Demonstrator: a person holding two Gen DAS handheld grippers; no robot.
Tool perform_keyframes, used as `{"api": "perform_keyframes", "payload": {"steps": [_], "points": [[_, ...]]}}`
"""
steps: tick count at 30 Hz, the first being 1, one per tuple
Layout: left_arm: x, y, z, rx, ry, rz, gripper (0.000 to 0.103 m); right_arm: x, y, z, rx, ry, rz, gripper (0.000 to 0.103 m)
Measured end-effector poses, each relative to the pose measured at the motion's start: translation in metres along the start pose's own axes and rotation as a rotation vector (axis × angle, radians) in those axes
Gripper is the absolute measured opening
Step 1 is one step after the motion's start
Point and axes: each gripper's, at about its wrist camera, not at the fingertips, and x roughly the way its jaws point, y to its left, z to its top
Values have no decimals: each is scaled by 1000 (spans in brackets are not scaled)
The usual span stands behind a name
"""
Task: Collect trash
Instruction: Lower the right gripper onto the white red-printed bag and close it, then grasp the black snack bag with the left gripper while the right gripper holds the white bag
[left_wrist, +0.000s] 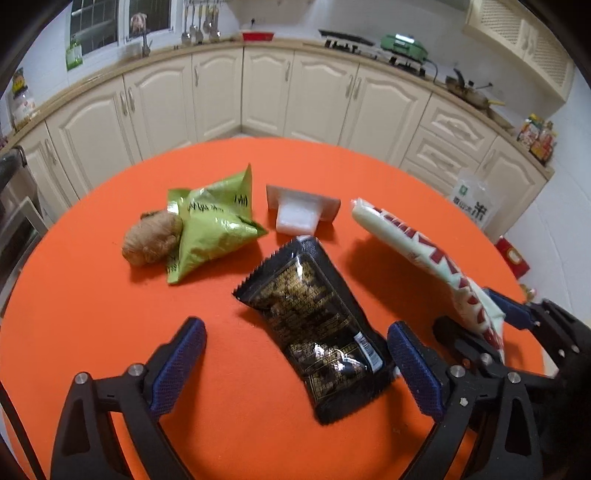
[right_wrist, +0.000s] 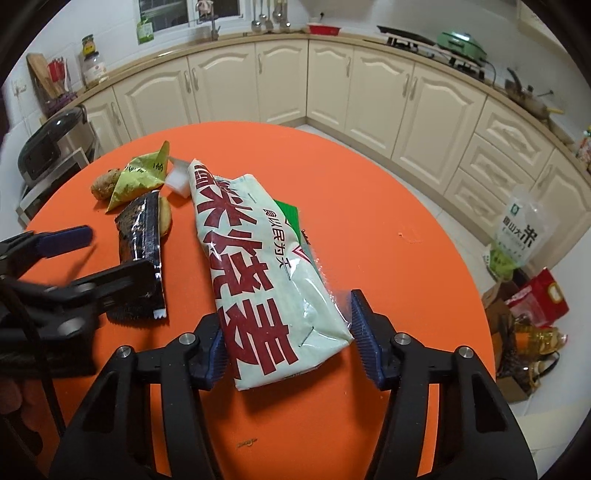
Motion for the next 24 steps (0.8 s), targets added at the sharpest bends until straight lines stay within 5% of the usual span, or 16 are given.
{"api": "perform_keyframes", "payload": {"steps": [2,4,6,10,16,24], "points": [[6,-3,5,4,-13,7,88,0,2,1,-14,-3,-14,58],[10,-6,4,23,-34,27,63,1,4,5,-34,-5,-38,67],[12,-3,4,34,-55,24,53,5,8,8,-43,-1,2,74],[19,8,10,32,-69,1,33,12,21,16,-65,-12,22,73],[24,27,0,16,-80,-52,18,17,30,25,-38,1,45,62],[-10,70,-32,5,-110,-91,10,-1,24,6,73,-8,151,61]]}}
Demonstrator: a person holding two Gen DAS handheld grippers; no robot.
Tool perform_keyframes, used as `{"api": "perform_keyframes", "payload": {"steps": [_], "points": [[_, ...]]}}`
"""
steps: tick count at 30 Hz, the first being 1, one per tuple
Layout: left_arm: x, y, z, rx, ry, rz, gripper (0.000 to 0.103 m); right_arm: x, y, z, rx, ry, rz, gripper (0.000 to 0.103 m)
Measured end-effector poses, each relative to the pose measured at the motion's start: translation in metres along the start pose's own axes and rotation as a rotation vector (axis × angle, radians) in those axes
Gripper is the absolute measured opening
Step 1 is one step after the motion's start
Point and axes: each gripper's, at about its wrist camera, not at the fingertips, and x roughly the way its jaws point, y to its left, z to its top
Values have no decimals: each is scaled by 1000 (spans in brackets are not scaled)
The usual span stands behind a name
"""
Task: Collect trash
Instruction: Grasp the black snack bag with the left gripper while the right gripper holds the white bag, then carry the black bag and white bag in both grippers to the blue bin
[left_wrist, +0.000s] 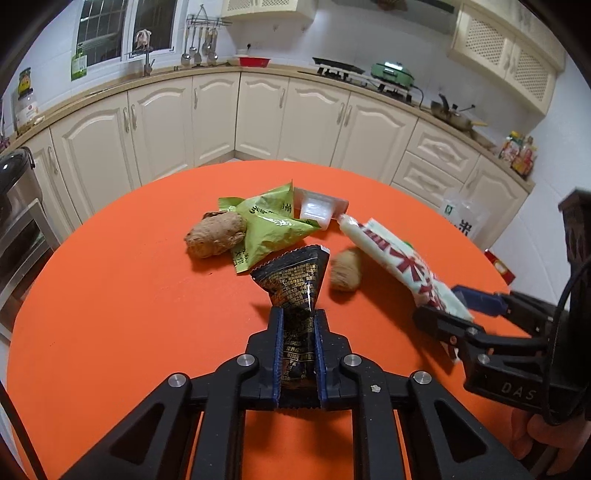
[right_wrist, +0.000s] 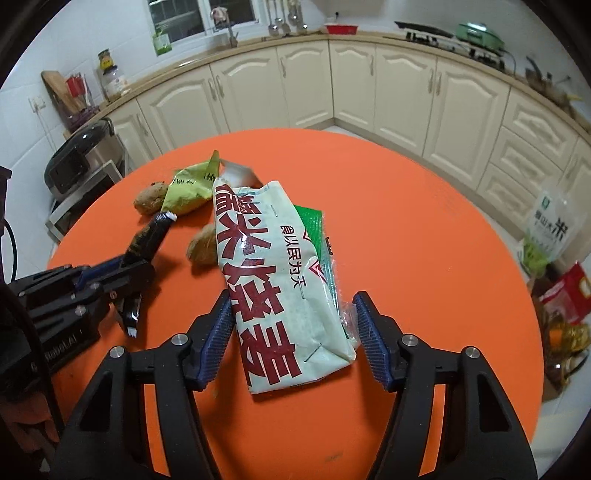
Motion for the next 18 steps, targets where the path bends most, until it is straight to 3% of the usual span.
{"api": "perform_keyframes", "payload": {"steps": [13,18], "points": [[-66,18,-48,19,-37,-61,7,-64,12,-44,129,-80,-6,61],[-97,4,-66,46,-67,-82,7,-90,22,-58,151,-118,-14,61]]}}
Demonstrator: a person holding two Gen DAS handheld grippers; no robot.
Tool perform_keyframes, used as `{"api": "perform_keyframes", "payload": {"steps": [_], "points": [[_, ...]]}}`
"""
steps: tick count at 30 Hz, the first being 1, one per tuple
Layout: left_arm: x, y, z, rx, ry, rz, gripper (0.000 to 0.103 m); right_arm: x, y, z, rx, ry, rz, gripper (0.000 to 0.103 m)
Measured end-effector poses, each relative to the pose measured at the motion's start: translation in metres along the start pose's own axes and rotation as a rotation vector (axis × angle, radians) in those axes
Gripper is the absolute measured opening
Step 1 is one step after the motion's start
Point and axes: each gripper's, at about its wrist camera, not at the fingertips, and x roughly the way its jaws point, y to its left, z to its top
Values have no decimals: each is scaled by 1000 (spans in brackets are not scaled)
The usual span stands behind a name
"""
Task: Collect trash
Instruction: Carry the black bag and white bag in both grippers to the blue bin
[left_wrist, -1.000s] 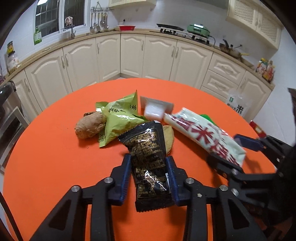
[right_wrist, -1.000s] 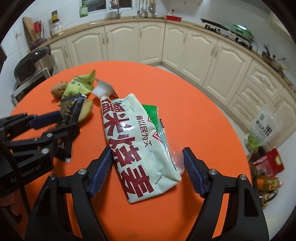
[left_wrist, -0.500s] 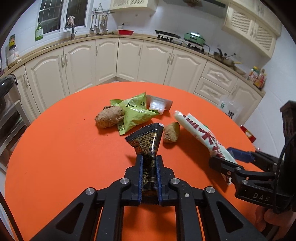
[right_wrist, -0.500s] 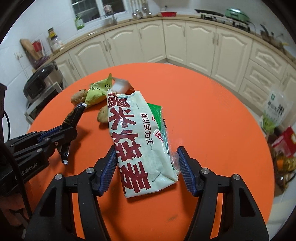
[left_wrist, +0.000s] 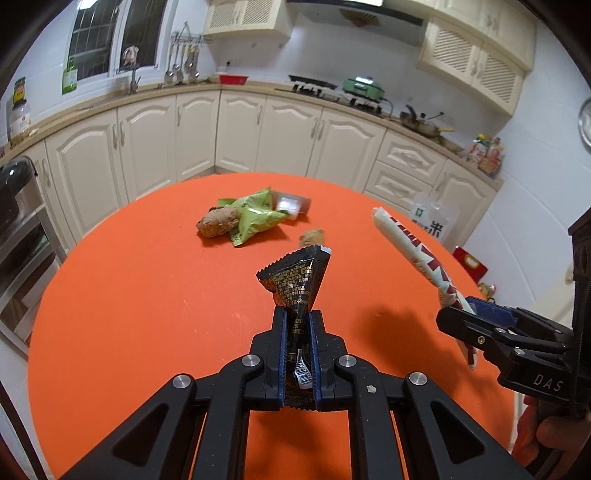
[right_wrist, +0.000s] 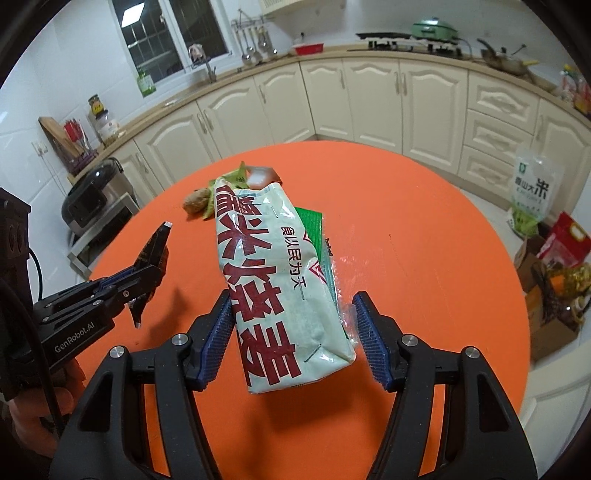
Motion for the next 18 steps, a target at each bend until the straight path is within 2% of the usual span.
{"api": "perform_keyframes", "payload": {"steps": [18], "points": [[-90,-79,-39,103,-120,-76,7,-108,7,-43,45,-171,-17,61]]}}
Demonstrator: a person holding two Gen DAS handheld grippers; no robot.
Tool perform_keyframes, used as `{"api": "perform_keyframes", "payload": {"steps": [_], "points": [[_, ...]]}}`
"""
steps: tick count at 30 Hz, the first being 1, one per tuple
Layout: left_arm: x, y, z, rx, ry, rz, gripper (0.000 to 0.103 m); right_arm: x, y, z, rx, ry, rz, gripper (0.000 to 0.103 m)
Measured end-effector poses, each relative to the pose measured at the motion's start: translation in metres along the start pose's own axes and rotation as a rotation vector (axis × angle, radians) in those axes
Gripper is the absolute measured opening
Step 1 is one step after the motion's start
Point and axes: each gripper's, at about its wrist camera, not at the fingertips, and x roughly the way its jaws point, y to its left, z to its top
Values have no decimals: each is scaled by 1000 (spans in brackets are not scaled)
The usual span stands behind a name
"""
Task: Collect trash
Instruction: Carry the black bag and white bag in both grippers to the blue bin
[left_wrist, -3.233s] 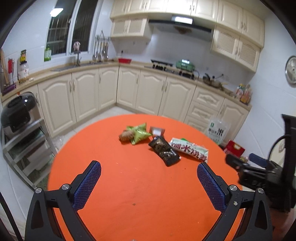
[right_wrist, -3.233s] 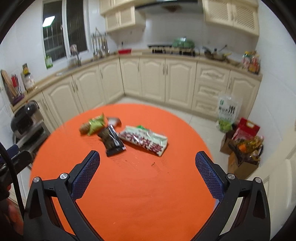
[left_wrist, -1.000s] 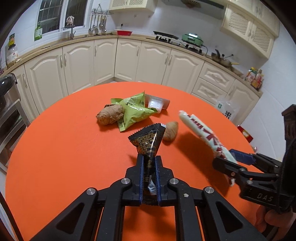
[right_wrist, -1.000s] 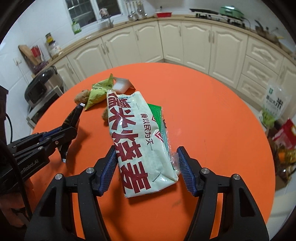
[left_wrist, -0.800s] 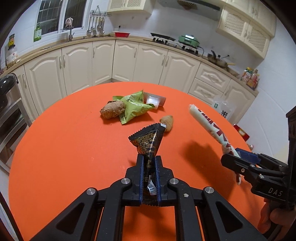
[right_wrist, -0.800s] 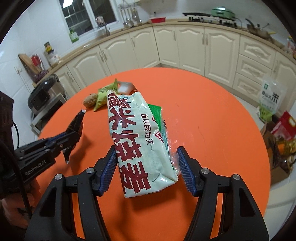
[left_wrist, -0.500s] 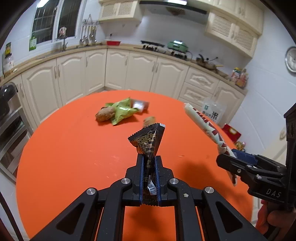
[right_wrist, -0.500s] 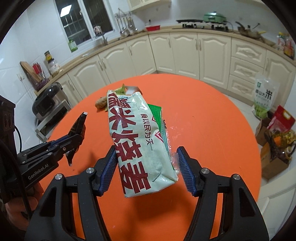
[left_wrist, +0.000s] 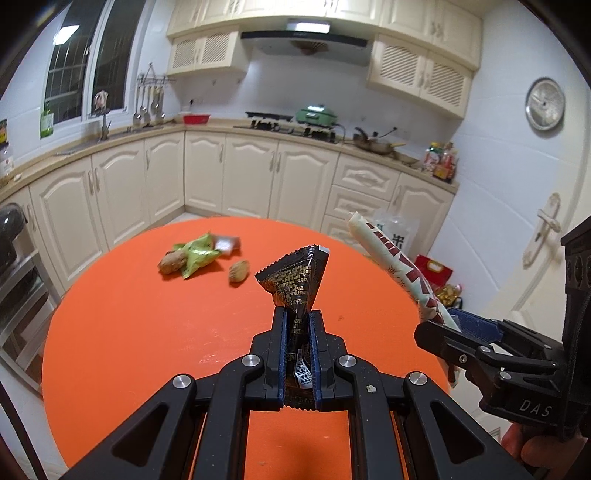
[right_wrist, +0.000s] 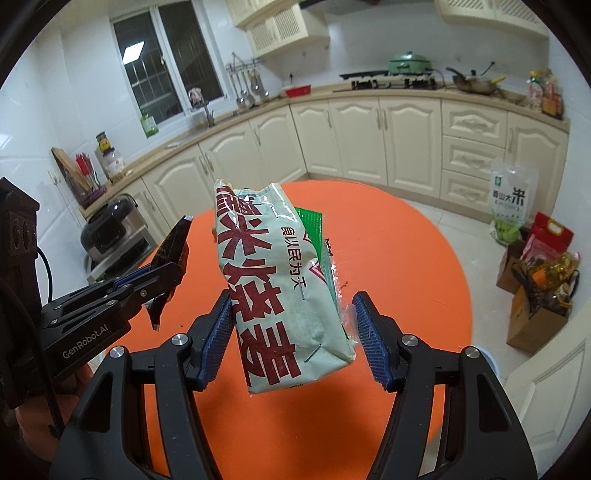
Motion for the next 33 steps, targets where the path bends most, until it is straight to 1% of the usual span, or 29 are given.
{"api": "perform_keyframes", "payload": {"steps": [6,9,12,16,19,24,27,29,30,33], "points": [[-20,-36,-10,55,-35,-23,7,-40,-12,-3,29,-75,-13,61],[-26,-55,-13,89,-48,-48,7,-61,-21,-5,52,-118,-33,61],[-27,-74,-15,118,-50,-79,7,-81,-38,-8,86,-154,-63,61],[-18,-108,-15,167,-40,-138,7,-102,-77,-15,160,-184,-122,61],[-4,-134,-15,196,-24,-178,7,-111,-115,-23,224,-187,-169,61],[28,-181,-25,234,39,-253,7,-121,-176,-38,313,-177,-244,61],[50,-197,-25,245,76,-284,7,-121,-220,-53,377,-158,-286,61],[68,-211,-28,254,106,-302,7,-119,-239,-60,406,-145,-304,61],[82,-212,-21,255,117,-307,7,-117,-251,-64,424,-138,-310,61],[120,-223,-15,257,166,-324,7,-106,-280,-77,471,-108,-325,61]]}}
